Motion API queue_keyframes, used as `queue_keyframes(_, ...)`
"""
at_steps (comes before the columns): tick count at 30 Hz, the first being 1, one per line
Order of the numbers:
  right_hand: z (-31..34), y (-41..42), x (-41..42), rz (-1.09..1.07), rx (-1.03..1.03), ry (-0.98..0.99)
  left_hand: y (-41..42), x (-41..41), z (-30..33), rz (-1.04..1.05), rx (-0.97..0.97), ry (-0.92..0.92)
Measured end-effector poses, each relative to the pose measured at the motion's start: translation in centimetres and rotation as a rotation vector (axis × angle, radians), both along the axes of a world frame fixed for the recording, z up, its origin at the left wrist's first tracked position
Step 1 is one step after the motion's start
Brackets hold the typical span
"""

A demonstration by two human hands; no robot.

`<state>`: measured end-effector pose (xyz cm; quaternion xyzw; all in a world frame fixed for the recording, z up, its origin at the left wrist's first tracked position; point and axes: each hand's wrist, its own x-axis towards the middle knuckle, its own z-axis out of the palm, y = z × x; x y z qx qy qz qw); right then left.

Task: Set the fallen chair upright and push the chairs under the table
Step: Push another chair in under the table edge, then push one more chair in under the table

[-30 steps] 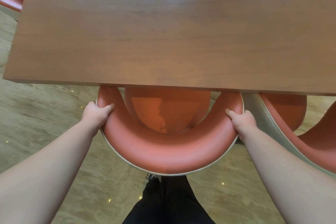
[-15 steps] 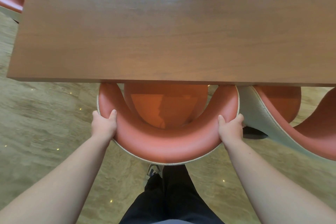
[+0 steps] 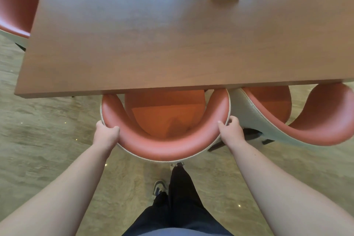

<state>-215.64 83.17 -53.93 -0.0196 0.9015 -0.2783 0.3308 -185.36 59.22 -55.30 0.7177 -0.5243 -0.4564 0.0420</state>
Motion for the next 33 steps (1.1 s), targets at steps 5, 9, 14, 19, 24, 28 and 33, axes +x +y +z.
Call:
queue_keyframes(5,4.5,3.2,4.0,-0.053,-0.189,-0.036,3.4,0.5,3.8,-0.057,-0.053,0.134)
queue_keyframes(9,8.1,5.5,6.1,-0.058,-0.335,0.008,5.7,0.3,7.8,-0.054,0.016,0.335)
queue_keyframes(14,13.3,8.1,6.2,-0.01,-0.512,0.086,8.1,-0.7,13.8,-0.117,-0.08,0.484)
queue_keyframes(19,18.2,11.3,3.3,0.011,-0.628,0.131,11.6,-3.1,18.1,-0.148,-0.213,0.566)
queue_keyframes(24,21.0,16.4,0.5,0.082,-0.689,0.125,17.2,-5.9,21.2,-0.117,-0.299,0.63)
queue_keyframes(28,22.0,20.3,-1.3,0.096,-0.764,0.104,21.7,-8.0,22.8,-0.111,-0.348,0.668)
queue_keyframes(33,23.2,23.4,-2.8,0.161,-0.828,0.123,25.2,-9.1,24.4,-0.119,-0.407,0.713)
